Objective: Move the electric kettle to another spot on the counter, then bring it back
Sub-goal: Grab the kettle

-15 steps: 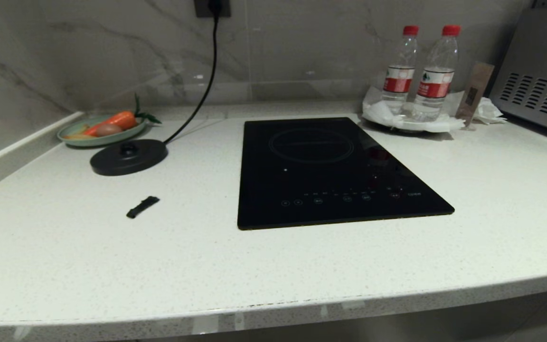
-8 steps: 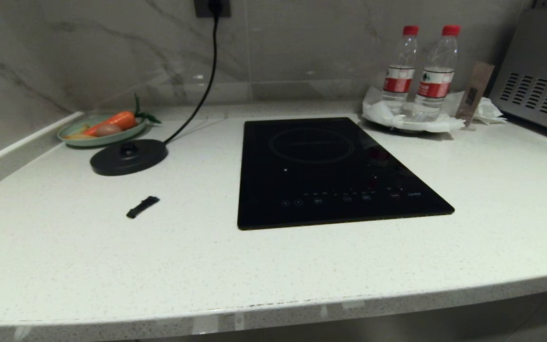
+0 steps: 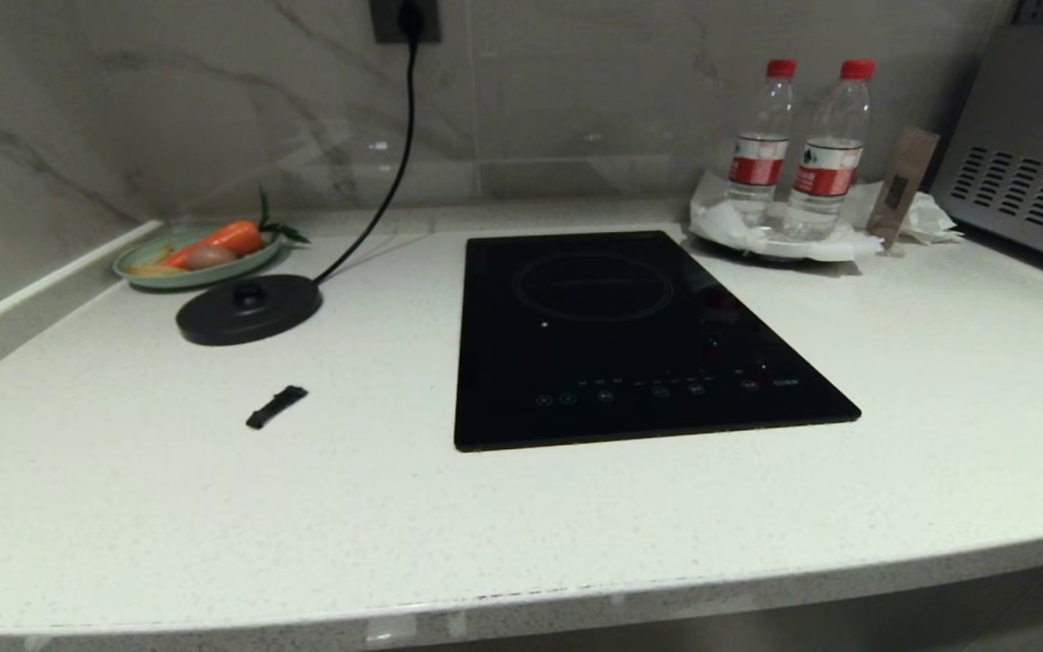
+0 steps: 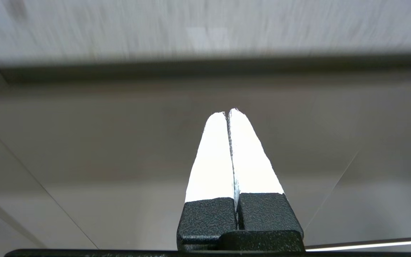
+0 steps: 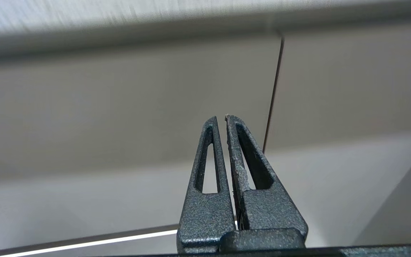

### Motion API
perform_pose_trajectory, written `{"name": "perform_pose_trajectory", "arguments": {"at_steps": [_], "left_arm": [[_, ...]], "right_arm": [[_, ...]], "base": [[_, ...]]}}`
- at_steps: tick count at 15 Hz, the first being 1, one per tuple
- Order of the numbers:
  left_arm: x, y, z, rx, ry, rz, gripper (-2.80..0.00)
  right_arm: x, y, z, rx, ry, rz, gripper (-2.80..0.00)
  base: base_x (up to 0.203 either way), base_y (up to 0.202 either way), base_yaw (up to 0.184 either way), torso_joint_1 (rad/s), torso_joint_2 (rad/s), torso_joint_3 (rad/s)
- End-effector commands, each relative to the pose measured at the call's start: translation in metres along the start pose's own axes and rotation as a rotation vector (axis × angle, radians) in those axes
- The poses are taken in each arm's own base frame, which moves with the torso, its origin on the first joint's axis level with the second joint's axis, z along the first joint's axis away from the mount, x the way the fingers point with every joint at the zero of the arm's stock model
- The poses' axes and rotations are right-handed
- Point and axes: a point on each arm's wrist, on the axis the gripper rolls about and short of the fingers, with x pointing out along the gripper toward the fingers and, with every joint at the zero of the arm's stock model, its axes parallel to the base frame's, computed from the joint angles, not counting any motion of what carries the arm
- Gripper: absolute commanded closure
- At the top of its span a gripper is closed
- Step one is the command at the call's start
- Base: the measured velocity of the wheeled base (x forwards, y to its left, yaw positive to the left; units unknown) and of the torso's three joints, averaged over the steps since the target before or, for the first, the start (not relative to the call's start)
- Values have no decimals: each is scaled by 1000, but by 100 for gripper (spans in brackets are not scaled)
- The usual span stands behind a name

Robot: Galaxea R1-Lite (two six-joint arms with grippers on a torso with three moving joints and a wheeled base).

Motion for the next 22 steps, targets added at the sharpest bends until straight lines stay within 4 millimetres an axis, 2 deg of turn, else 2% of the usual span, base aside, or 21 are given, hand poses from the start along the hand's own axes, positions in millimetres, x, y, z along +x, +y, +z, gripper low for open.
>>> {"name": "perform_pose_trajectory", "arguments": {"at_steps": [1, 13, 22], "left_arm": [[0, 0, 0, 0, 0, 0, 0], [0, 0, 0, 0, 0, 0, 0], [0, 0, 0, -2, 0, 0, 0]], "right_arm": [[0, 0, 0, 0, 2, 0, 0], [0, 0, 0, 0, 2, 0, 0], [0, 0, 0, 0, 2, 0, 0]], "base": [[0, 0, 0, 7, -355, -345], [0, 0, 0, 75, -467, -388], [0, 0, 0, 184, -570, -382]]}}
